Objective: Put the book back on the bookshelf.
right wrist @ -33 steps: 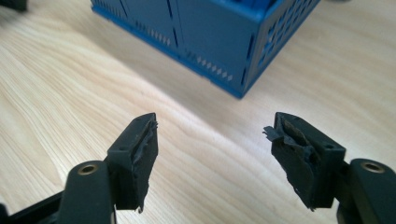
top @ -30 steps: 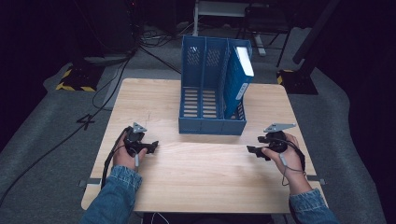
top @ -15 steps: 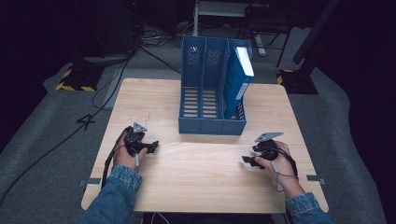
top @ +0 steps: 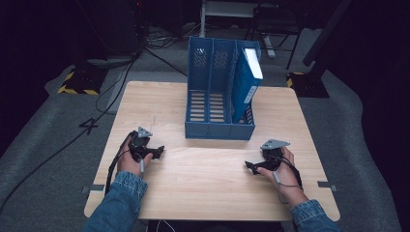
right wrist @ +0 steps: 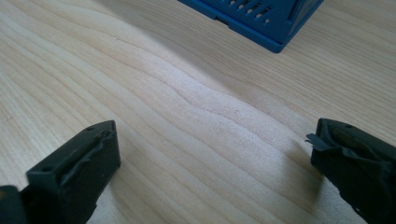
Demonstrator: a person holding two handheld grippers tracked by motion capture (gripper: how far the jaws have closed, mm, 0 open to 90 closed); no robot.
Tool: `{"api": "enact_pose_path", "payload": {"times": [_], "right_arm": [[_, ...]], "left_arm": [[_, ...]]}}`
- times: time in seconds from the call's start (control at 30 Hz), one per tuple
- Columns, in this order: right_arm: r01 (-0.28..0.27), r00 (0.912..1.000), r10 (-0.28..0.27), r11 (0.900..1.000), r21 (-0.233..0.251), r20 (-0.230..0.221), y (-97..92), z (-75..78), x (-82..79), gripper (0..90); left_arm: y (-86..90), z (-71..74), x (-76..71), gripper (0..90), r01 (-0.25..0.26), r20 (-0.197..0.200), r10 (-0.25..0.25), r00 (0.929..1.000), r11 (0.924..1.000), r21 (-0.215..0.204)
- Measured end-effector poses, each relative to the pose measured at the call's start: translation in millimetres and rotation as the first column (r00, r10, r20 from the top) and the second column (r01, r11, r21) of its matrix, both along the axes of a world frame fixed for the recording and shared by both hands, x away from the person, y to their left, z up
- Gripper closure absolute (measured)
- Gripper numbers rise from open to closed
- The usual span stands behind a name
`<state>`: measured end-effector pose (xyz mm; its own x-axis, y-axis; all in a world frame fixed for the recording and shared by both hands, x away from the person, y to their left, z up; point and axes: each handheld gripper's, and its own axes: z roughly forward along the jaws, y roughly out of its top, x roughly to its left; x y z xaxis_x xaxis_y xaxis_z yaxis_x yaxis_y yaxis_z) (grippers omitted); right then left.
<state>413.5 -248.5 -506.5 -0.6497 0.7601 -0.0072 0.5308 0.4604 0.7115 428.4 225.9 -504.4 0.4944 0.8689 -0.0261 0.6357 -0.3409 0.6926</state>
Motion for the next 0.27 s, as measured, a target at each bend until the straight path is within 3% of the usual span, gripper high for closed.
{"api": "enact_pose_path", "payload": {"times": [0.27], "right_arm": [[0.000, 1.0000, 0.000, 1.0000, -0.003, -0.001, 0.1, 0.0, 0.1, 0.3]], "left_arm": [[0.2, 0.0, 0.2, 16.5, -0.009, 0.002, 0.009, 1.0000, 1.0000, -0.003]]}}
